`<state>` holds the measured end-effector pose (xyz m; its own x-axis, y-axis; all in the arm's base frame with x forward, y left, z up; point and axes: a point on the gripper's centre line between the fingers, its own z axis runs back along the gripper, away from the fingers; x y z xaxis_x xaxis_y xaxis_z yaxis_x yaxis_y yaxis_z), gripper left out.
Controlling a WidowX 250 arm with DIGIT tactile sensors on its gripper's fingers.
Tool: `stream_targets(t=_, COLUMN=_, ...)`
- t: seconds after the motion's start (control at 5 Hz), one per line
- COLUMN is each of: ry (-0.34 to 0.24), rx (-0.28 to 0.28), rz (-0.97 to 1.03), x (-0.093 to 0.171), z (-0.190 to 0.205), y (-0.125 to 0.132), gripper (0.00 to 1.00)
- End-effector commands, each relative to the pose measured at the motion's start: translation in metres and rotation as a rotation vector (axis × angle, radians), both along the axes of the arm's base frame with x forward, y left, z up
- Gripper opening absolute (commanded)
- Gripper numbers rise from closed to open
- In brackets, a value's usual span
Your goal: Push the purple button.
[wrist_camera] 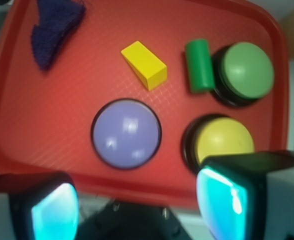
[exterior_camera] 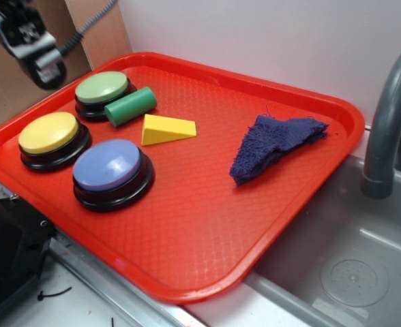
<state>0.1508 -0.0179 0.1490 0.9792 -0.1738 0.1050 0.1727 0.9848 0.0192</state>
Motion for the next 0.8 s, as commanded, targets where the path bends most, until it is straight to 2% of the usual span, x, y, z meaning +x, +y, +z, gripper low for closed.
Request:
stream_targets(t=0.0, ry=0.018, rx=0.076, rz=-0.061, x=0.023, z=-0.045, y=0.002, gripper=1.00)
stream_targets(t=0.2, ry=-0.004, rx=0.004, rz=-0.076, x=0.022, z=-0.063, y=0.001, gripper=1.00)
stream_targets(t=0.4, ry=-0.060, rx=-0.004, rz=-0.061, x=0.007, z=-0.083, y=0.005, gripper=1.00)
stream_targets(t=0.6, ry=-0.035, rx=-0.019, rz=-0.082, x=0.012, z=-0.102, y=0.009, gripper=1.00)
